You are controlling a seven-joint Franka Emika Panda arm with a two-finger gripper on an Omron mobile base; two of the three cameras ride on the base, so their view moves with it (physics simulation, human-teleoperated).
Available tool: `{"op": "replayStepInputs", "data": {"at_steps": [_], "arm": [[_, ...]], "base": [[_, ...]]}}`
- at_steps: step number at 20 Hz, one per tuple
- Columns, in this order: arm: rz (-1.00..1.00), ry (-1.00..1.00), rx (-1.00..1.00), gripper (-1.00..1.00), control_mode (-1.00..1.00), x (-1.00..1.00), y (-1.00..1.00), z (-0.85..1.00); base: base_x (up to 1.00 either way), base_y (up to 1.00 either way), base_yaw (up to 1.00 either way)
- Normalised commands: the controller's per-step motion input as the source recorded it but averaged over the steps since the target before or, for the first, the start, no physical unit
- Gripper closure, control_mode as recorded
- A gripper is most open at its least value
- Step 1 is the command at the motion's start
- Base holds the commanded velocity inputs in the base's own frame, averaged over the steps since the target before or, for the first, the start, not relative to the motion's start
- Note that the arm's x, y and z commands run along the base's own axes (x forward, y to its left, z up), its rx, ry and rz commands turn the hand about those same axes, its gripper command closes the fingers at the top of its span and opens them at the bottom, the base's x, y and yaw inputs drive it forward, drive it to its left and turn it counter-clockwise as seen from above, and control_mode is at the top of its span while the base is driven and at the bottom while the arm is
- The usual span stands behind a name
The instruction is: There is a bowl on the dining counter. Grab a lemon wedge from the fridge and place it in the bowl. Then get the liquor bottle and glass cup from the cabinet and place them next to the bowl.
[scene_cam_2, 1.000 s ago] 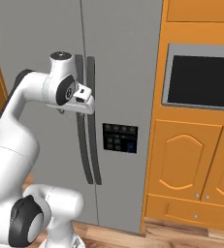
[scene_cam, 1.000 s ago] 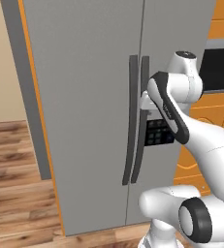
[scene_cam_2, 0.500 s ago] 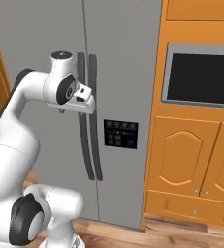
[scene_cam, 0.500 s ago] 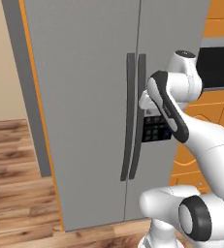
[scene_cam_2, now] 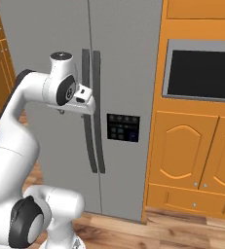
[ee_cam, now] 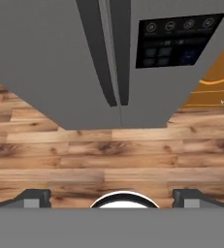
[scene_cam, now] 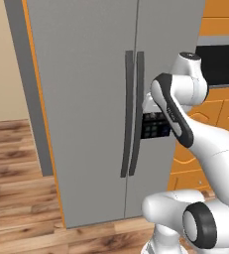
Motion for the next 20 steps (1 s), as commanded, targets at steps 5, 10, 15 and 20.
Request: {"op": "replayStepInputs", "data": {"at_steps": [5, 10, 15, 20], "arm": [[0.01, -0.02, 0.00, -1.00, -1.00, 0.48, -0.17, -0.06], [0.00, -0.01, 0.00, -1.00, -1.00, 0.63, -0.20, 0.00], [0.00, 0.00, 0.00, -1.00, -1.00, 0.71, 0.00, 0.00], [0.00, -0.03, 0.00, -1.00, -1.00, 0.63, 0.00, -0.04]], "base": [[0.08, 0.00, 0.01], [0.00, 0.00, 0.00], [0.00, 0.00, 0.00], [0.00, 0.00, 0.00]]}}
